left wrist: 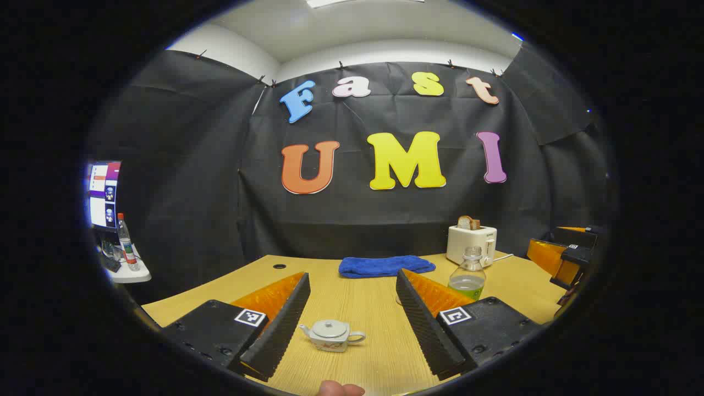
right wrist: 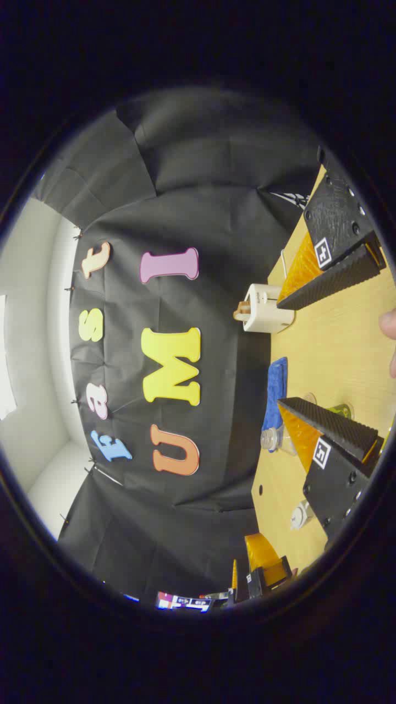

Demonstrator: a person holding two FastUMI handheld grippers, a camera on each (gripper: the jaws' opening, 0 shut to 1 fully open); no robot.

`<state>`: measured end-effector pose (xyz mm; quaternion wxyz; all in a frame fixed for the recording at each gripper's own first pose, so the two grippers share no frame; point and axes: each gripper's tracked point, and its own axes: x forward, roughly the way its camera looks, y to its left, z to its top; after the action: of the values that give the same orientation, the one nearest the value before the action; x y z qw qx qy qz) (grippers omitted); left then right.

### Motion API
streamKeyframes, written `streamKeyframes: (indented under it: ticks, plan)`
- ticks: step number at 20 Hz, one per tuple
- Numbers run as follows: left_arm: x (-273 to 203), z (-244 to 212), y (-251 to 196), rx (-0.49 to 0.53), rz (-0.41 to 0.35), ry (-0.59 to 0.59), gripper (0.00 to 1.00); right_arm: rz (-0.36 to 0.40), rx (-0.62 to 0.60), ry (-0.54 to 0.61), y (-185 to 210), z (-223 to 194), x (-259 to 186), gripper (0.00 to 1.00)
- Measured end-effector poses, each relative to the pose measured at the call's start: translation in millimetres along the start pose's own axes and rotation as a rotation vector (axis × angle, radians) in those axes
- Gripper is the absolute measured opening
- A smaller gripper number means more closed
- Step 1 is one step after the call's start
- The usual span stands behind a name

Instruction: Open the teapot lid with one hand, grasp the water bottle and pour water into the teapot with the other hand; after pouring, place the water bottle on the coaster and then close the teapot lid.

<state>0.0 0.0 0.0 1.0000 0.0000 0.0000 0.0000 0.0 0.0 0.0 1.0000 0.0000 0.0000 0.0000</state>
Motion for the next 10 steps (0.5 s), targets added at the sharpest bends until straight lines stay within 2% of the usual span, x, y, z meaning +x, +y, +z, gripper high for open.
streamKeyframes:
  ticks: [10]
  plan:
    - [2.3,-7.7,-0.1,0.0,-0.007,0.021,0.99,0.013,-0.005,0.009,5.7,-4.6,1.7,0.95]
